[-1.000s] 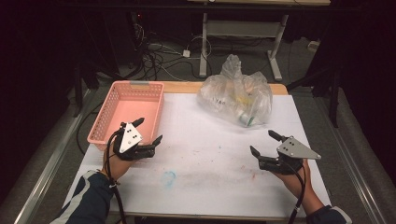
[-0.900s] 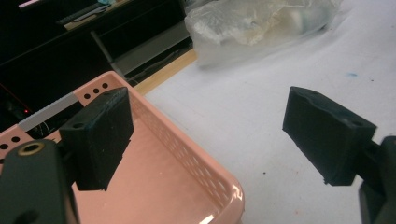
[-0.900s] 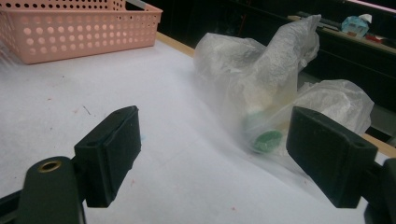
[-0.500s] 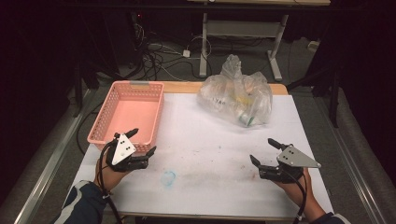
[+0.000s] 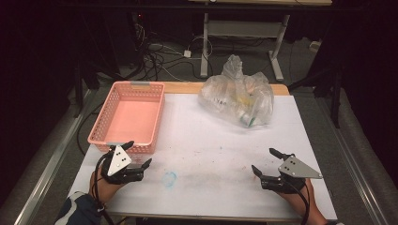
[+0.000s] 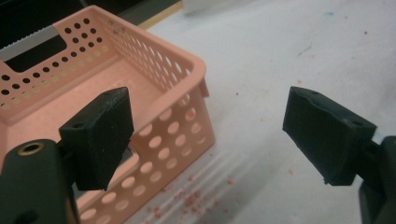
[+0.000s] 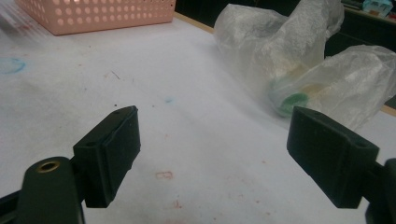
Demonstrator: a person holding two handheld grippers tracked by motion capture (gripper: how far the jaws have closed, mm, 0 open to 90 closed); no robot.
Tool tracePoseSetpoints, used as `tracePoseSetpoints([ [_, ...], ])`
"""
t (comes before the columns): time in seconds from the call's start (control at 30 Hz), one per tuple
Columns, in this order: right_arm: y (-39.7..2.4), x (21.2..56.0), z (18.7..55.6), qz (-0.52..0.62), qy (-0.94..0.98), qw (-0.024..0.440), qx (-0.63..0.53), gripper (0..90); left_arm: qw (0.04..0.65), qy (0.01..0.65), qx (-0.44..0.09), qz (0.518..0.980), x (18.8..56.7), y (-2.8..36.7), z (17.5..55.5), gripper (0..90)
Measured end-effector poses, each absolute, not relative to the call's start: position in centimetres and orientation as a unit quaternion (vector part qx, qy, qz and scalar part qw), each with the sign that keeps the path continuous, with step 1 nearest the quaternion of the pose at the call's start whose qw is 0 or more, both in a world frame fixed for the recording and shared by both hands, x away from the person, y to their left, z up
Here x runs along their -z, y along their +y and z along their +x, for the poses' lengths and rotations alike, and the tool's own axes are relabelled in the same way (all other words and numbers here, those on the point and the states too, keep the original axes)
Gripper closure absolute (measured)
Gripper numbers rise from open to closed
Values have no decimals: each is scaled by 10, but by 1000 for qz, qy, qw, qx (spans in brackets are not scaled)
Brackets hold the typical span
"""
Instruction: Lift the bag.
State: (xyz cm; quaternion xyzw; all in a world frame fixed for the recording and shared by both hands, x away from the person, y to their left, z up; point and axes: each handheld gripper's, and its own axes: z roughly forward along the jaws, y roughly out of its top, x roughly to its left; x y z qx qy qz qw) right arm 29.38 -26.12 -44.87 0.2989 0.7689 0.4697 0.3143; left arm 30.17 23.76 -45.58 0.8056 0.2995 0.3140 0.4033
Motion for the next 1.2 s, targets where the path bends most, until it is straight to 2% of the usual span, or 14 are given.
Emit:
tracePoseSetpoints([
  [1.2, -261, 453, 293, 296, 780, 312, -456, 179, 396, 293, -307, 814, 456, 235, 300, 158],
])
